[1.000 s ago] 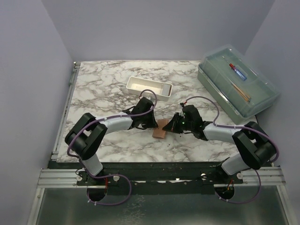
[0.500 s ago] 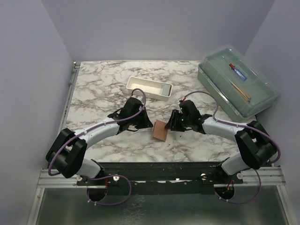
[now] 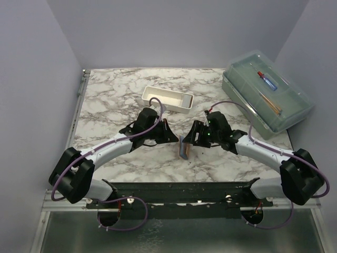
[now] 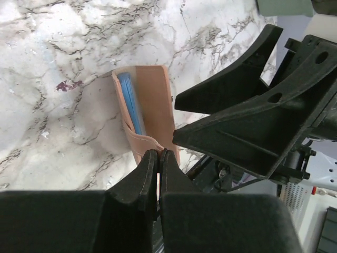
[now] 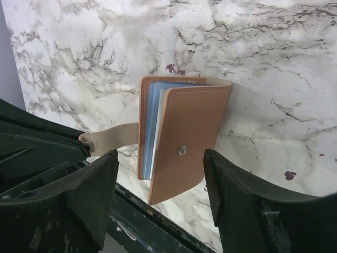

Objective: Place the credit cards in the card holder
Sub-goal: Open the card holder at the center of the board.

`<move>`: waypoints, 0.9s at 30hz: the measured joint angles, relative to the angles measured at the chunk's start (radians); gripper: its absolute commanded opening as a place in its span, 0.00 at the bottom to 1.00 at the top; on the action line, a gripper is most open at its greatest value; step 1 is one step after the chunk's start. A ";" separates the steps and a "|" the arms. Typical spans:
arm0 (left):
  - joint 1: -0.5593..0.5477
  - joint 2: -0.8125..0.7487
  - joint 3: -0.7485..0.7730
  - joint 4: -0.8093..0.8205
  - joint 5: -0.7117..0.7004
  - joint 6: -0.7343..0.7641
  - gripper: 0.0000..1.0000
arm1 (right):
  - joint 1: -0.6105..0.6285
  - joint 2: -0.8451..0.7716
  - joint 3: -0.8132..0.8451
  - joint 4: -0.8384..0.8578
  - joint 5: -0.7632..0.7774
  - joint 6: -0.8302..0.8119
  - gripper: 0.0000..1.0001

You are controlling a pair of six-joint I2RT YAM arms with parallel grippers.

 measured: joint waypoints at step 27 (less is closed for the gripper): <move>0.104 0.058 -0.034 -0.093 -0.039 -0.005 0.71 | 0.020 0.012 -0.119 0.100 0.086 -0.006 0.00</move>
